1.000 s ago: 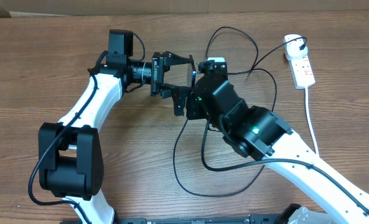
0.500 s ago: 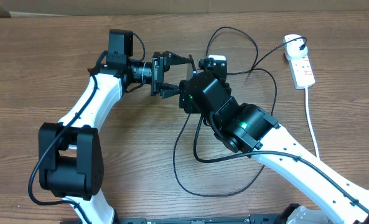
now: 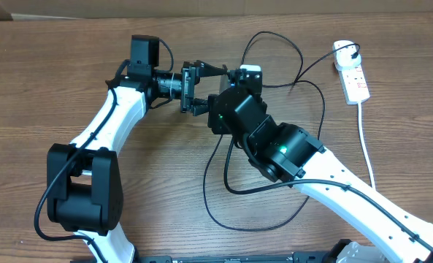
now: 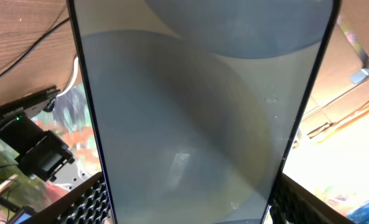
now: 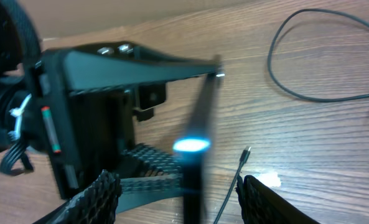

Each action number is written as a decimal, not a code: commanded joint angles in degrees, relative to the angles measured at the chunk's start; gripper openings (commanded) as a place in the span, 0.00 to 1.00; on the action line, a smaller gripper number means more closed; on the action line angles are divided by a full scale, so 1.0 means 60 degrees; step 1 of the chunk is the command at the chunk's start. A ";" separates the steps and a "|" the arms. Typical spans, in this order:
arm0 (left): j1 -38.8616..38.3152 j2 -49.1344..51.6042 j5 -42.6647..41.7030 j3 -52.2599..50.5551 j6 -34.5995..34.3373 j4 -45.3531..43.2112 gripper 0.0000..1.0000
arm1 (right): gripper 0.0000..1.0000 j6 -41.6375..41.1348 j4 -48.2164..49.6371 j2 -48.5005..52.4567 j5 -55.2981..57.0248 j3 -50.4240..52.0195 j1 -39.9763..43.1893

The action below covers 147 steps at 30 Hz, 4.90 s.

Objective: Plug charger to phone and switch on socket

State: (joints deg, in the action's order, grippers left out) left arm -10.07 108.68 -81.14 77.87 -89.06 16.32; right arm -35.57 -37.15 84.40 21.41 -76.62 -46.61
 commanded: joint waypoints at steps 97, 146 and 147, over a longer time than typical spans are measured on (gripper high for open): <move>-0.0375 -0.0313 -0.0120 0.0175 0.1027 -0.0018 0.62 | 0.25 0.0466 0.0135 0.0495 0.0678 -0.0244 -0.0080; -0.0328 -0.0313 0.0386 0.0175 0.0991 -0.0663 1.00 | 0.04 0.0463 0.0007 -0.0160 0.1271 -0.0379 0.0113; -0.0317 -0.0313 0.0382 0.0175 0.0994 -0.0761 1.00 | 0.04 0.0463 -0.0058 -0.0160 0.1326 -0.0379 0.0219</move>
State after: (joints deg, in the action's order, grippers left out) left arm -12.03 108.64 -79.33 77.97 -83.46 12.60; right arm -33.21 -37.45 86.76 26.57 -76.60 -46.74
